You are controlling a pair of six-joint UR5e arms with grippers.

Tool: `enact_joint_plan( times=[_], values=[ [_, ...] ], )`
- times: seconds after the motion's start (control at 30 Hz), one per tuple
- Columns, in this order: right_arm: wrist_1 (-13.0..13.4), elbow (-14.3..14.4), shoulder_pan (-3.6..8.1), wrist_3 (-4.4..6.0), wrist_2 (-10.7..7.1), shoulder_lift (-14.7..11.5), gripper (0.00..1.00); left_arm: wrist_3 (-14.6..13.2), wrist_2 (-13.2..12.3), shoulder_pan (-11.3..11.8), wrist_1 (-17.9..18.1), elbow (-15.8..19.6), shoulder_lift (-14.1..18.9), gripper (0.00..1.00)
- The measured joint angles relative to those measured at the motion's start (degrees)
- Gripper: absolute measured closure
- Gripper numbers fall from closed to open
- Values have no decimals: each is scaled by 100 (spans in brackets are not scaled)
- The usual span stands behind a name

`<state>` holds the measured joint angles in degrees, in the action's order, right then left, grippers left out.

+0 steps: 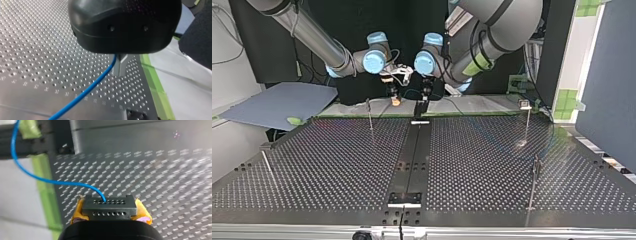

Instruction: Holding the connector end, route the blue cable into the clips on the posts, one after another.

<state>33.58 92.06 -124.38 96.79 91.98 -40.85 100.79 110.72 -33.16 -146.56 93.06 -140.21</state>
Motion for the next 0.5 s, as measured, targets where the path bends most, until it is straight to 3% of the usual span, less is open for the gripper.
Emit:
enact_joint_plan(
  times=[0.23, 0.5],
  values=[
    [55, 33, 42, -64, 171, 316, 100, 50, 133, -192, 182, 0, -7, 100],
    [239, 289, 129, -125, 297, 345, 100, 102, 204, -465, 289, -1, -99, 100]
  ],
)
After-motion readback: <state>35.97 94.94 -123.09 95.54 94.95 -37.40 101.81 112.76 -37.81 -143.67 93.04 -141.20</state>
